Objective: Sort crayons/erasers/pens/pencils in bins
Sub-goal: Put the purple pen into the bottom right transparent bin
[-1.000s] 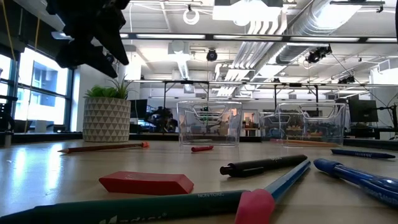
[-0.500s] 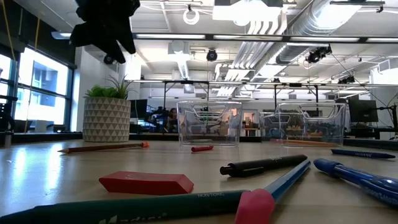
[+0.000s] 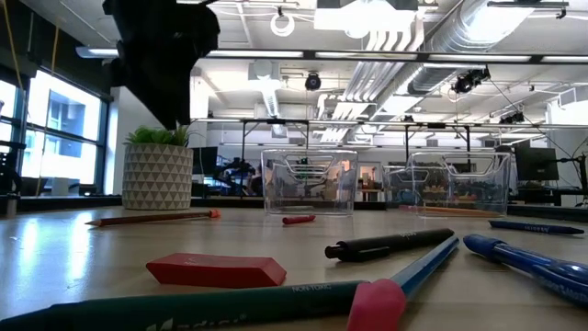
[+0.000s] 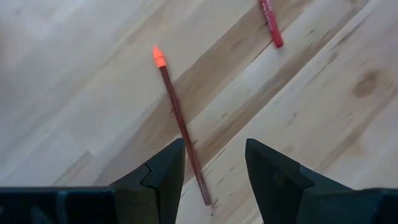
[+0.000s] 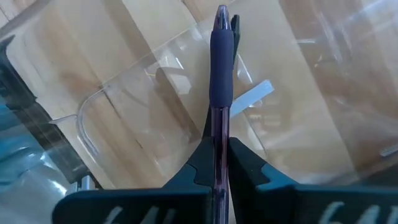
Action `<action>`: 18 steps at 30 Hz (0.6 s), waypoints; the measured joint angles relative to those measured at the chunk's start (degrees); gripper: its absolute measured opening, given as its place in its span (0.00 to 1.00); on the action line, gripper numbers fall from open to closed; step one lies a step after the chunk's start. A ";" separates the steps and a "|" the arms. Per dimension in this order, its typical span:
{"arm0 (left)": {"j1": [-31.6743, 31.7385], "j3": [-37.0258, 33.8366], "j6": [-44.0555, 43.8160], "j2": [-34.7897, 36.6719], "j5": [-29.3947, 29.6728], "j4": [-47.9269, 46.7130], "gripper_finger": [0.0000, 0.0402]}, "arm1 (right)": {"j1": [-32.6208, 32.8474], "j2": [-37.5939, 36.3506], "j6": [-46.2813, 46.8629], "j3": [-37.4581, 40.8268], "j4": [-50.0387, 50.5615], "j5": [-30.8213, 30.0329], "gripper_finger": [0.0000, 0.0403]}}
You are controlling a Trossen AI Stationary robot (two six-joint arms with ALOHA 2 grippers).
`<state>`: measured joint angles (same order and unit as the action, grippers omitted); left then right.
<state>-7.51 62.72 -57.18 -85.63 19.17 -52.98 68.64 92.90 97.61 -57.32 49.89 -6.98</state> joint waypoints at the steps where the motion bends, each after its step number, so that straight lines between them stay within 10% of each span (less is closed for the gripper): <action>1: 0.08 0.00 -0.79 -0.53 -0.03 0.07 0.39 | 0.00 0.00 -0.02 0.23 -0.46 0.00 0.01; 18: 9.31 0.01 2.27 -3.16 -6.86 1.18 0.45 | -3.02 -0.02 -0.08 4.72 -9.43 2.62 0.03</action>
<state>1.80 62.73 -54.91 -88.79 12.31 -51.80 65.63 92.88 97.53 -52.60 40.46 -4.36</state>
